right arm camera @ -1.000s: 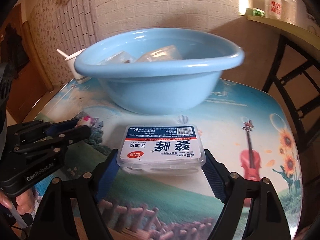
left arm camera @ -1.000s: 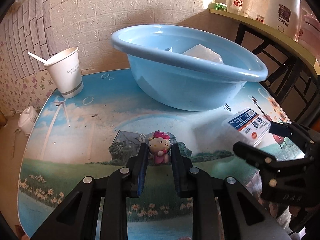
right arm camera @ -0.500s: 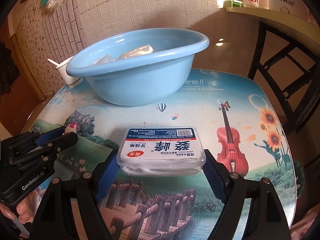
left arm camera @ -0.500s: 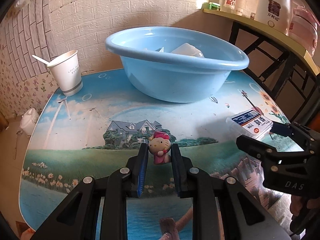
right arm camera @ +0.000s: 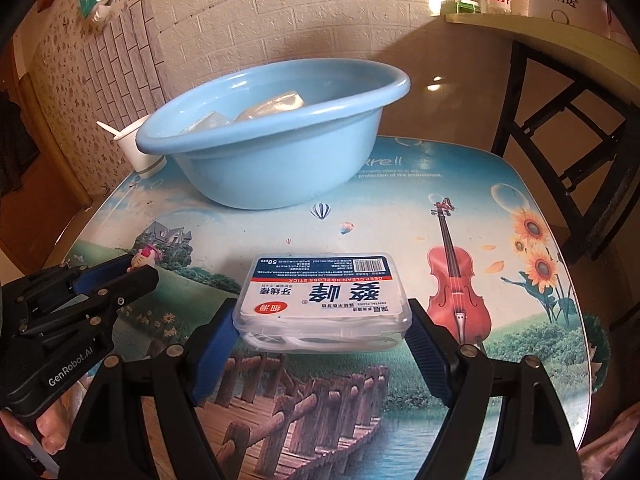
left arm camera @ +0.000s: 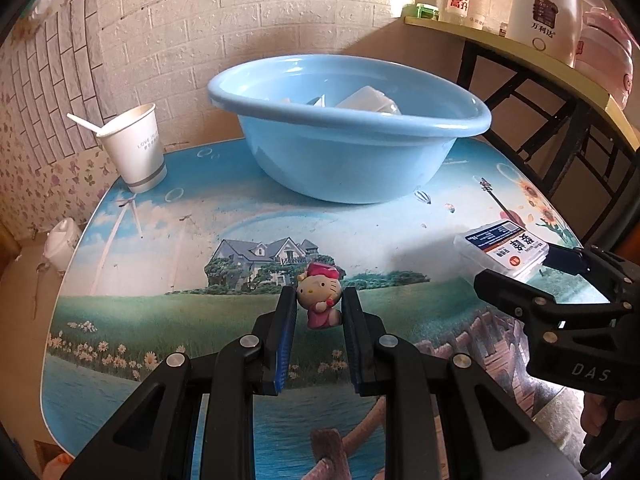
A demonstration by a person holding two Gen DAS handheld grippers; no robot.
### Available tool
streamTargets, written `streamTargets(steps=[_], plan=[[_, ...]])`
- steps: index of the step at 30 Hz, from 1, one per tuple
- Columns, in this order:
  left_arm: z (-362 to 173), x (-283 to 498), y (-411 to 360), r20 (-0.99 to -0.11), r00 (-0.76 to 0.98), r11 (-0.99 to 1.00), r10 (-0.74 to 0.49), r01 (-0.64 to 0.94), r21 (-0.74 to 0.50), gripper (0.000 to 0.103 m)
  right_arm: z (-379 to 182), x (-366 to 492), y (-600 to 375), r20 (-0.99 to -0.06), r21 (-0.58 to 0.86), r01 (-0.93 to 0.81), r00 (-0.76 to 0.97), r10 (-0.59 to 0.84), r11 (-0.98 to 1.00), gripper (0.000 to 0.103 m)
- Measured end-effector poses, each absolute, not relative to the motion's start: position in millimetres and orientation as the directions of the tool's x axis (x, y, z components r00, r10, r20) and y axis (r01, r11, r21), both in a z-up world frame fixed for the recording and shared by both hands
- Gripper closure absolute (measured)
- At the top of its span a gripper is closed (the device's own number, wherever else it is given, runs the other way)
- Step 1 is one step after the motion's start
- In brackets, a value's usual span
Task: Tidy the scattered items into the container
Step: 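Lift the figurine with the left gripper while the right gripper lifts the floss box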
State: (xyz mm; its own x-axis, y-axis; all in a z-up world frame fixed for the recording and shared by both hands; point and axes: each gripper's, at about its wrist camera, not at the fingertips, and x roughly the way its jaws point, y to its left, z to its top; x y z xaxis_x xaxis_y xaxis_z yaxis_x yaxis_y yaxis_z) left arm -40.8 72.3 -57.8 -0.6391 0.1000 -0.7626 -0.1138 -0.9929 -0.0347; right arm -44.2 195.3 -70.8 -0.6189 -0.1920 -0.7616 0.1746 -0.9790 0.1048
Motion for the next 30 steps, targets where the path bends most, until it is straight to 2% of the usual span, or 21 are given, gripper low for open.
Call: streamTargets(steps=[25,30], plan=[[-71,-45,70,-0.766,-0.637,-0.995,0.082,-0.098,-0.024,0.081,-82,-49,190,-0.778,0.097,0.178,-0.601,-0.186,-0.979,0.021],[-72,-46,69,-0.762,-0.643,-0.995,0.075,-0.093,-0.019,0.073,-84,-50,185,-0.783,0.066,0.185,-0.6,-0.166,-0.981,0.021]])
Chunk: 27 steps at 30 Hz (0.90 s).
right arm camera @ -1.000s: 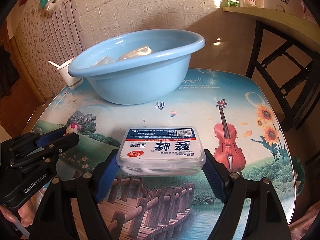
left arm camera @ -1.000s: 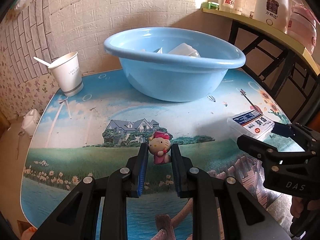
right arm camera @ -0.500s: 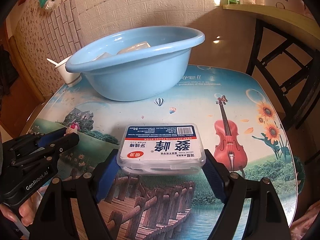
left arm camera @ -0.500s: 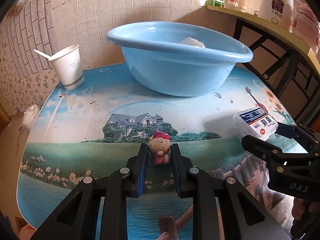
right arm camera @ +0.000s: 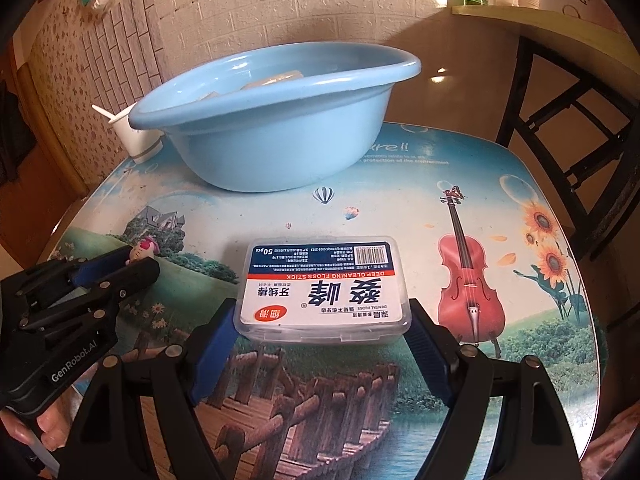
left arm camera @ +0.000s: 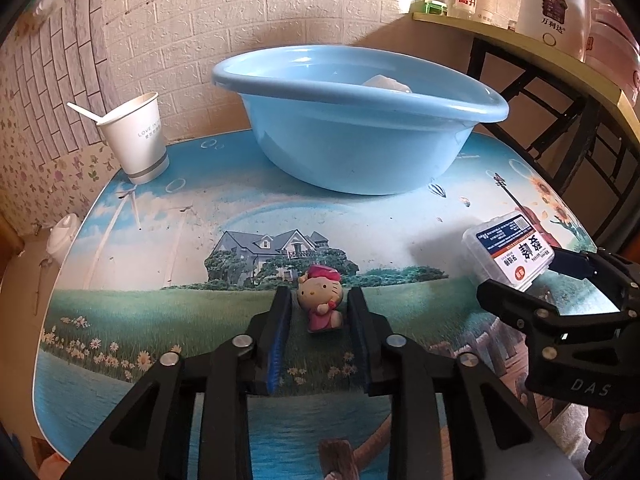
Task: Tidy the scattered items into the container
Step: 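Lift the figurine with the left gripper while the right gripper lifts the floss box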
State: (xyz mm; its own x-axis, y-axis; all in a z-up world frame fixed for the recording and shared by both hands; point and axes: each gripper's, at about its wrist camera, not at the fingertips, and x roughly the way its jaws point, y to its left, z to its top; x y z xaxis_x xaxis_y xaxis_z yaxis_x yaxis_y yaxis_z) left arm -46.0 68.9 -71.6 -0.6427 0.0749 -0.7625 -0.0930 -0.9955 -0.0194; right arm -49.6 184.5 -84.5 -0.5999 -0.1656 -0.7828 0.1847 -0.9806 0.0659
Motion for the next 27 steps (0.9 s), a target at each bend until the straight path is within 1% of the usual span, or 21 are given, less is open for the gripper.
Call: streamTargets(steps=[2,5,16,21,23,27], plan=[[-72,-47,68,-0.76,-0.646,-0.996,0.066,-0.085,-0.015,0.066,-85,-50,182,-0.784,0.048,0.184,-0.602,-0.151,-0.982,0.02],[-73,-48,67,-0.759,-0.648,-0.997,0.06,-0.076,-0.014,0.062,-86,-50,179,-0.786,0.031,0.183,-0.603,-0.137,-0.983,0.02],[-75,-50,71,-0.744,-0.666,-0.996,0.058,-0.088,0.001,0.061,-88,-59,168,-0.776,0.004,0.175,-0.62,-0.113,-0.985,0.02],[-75,-49,71,-0.739,-0.67,-0.995,0.07,-0.096,-0.007,0.065,-89,-63,167,-0.769,0.005,0.173,-0.629,-0.115,-0.985,0.02],[-75,-48,73,-0.736,-0.672,-0.994,0.076,-0.106,-0.007,0.071,-90,-64,167,-0.765,0.012,0.175,-0.632,-0.122,-0.984,0.02],[-74,-47,75,-0.735,-0.672,-0.993,0.085,-0.118,-0.007,0.077,-90,-62,168,-0.758,0.013,0.182,-0.64,-0.128,-0.983,0.02]])
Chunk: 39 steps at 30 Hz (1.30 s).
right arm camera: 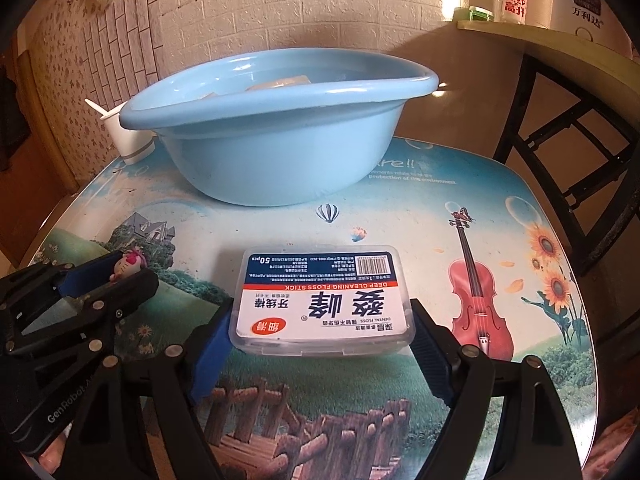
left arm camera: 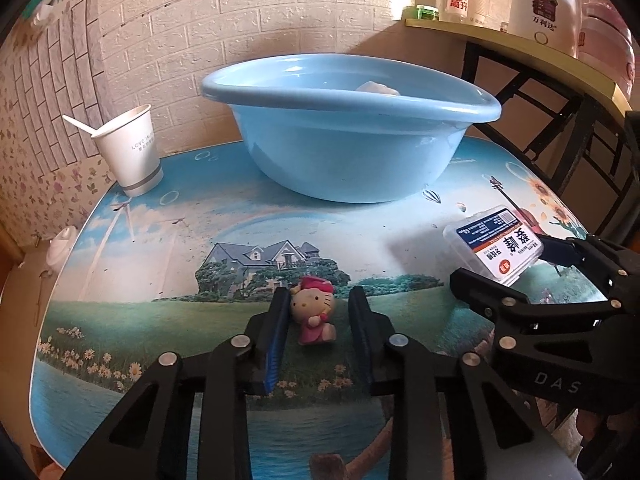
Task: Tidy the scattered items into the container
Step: 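Lift the figurine with the left gripper while the right gripper lifts the floss box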
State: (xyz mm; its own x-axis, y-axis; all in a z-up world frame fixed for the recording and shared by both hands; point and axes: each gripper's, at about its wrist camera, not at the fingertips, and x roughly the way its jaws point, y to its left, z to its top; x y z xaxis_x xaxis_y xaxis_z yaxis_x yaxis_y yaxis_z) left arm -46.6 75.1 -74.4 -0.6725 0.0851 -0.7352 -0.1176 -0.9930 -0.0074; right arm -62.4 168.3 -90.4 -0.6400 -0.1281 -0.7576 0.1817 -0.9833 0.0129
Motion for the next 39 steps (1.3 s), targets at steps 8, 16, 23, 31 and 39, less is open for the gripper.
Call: streamTargets(steps=[8,16,23,31,39], plan=[[-73,-46,74,-0.738,-0.67,-0.993,0.086,-0.114,-0.013,0.081,-85,-60,170,-0.753,0.023,0.19,-0.642,-0.142,-0.982,0.021],[-62,-41,62,-0.714,-0.689,-0.992,0.126,-0.108,-0.07,0.081,-78,-57,174,-0.75,0.035,0.175,-0.646,-0.142,-0.984,0.021],[-58,-39,53,-0.713,-0.684,-0.988,0.154,-0.101,-0.116,0.081,-69,-50,179,-0.74,0.052,0.169,-0.655,-0.151,-0.984,0.021],[-37,-35,58,-0.695,-0.704,-0.989,0.144,-0.099,-0.105,0.081,-54,-45,183,-0.738,0.063,0.165,-0.656,-0.157,-0.984,0.021],[-9,-31,59,-0.665,-0.729,-0.987,0.159,-0.104,-0.122,0.081,-21,-36,182,-0.707,0.062,0.168,-0.688,-0.162,-0.984,0.021]])
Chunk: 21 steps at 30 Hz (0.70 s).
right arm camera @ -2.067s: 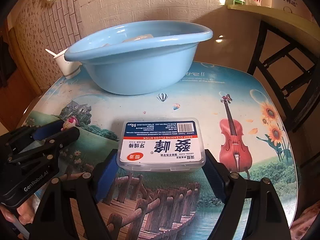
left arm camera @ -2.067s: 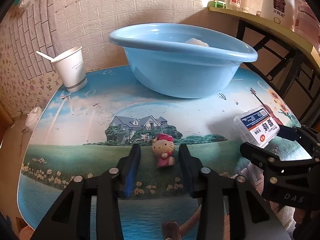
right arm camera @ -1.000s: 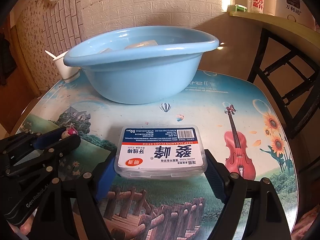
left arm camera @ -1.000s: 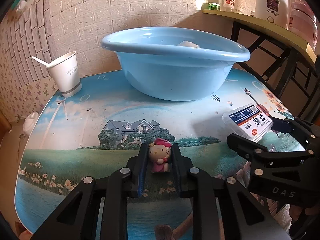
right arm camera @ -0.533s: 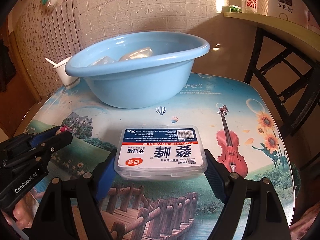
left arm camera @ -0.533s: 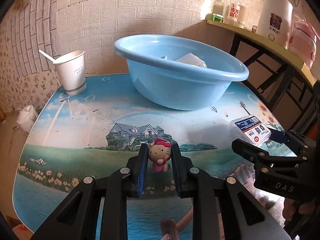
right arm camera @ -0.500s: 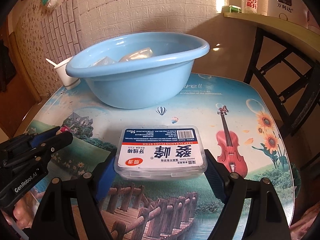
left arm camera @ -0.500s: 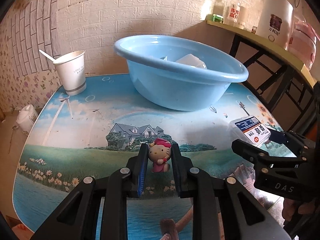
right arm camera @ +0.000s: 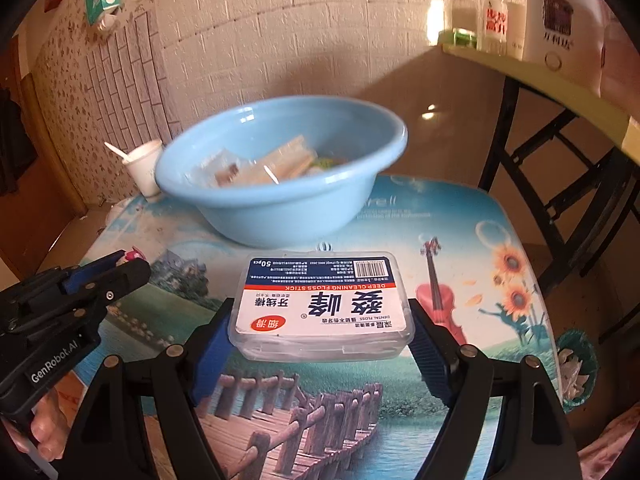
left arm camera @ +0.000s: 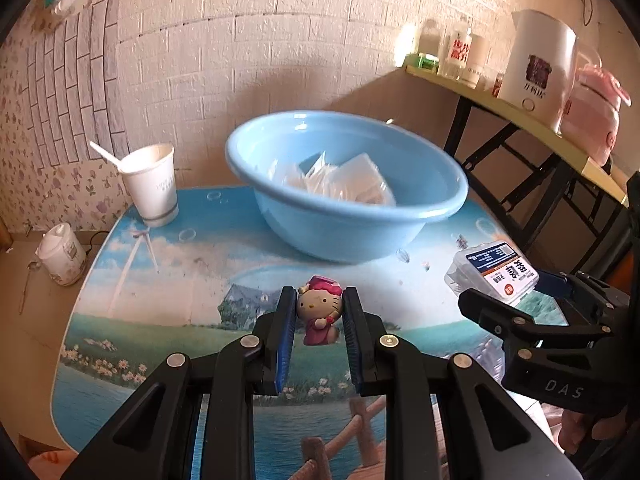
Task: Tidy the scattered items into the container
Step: 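Lift the figurine with the left gripper while the right gripper lifts the floss box, then carry the figurine and the floss box over the blue basin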
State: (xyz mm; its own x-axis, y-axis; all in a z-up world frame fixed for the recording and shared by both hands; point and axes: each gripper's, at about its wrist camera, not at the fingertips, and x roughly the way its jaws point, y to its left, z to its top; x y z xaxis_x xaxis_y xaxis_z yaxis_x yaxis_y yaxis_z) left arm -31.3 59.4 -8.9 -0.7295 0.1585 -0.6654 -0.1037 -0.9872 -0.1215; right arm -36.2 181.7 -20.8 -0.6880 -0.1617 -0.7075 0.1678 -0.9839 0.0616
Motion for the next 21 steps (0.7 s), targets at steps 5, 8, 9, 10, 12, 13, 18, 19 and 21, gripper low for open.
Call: streamTargets(steps=[5,8,9,10,12,13,18,19,21], plan=[[14,-35,61,-0.636,-0.75,-0.983,0.183,-0.123,-0.138,0.081,2,-37,179,-0.678,0.061,0.191,-0.713,-0.181,-0.98,0.021],[23,-42,62,-0.624,-0.759,-0.982,0.186,-0.133,-0.131,0.081,14,-41,176,-0.658,0.053,0.201,-0.73,-0.186,-0.978,0.021],[26,-45,62,-0.621,-0.762,-0.983,0.185,-0.133,-0.13,0.081,17,-42,176,-0.654,0.051,0.203,-0.733,-0.187,-0.978,0.021],[28,-47,61,-0.62,-0.762,-0.982,0.186,-0.133,-0.131,0.081,20,-45,175,-0.65,0.049,0.206,-0.737,-0.188,-0.977,0.021],[32,-55,59,-0.621,-0.76,-0.981,0.192,-0.132,-0.142,0.081,25,-52,175,-0.646,0.054,0.215,-0.737,-0.199,-0.975,0.021],[34,-58,59,-0.62,-0.761,-0.981,0.192,-0.132,-0.142,0.081,26,-56,175,-0.646,0.057,0.218,-0.736,-0.203,-0.974,0.021],[40,-77,58,-0.616,-0.768,-0.985,0.173,-0.13,-0.115,0.081,31,-80,173,-0.642,0.058,0.215,-0.74,-0.201,-0.975,0.021],[40,-83,57,-0.621,-0.762,-0.983,0.184,-0.132,-0.129,0.081,30,-84,172,-0.644,0.06,0.217,-0.737,-0.204,-0.974,0.021],[39,-92,57,-0.626,-0.755,-0.981,0.195,-0.136,-0.14,0.081,28,-94,169,-0.651,0.053,0.23,-0.729,-0.209,-0.972,0.021]])
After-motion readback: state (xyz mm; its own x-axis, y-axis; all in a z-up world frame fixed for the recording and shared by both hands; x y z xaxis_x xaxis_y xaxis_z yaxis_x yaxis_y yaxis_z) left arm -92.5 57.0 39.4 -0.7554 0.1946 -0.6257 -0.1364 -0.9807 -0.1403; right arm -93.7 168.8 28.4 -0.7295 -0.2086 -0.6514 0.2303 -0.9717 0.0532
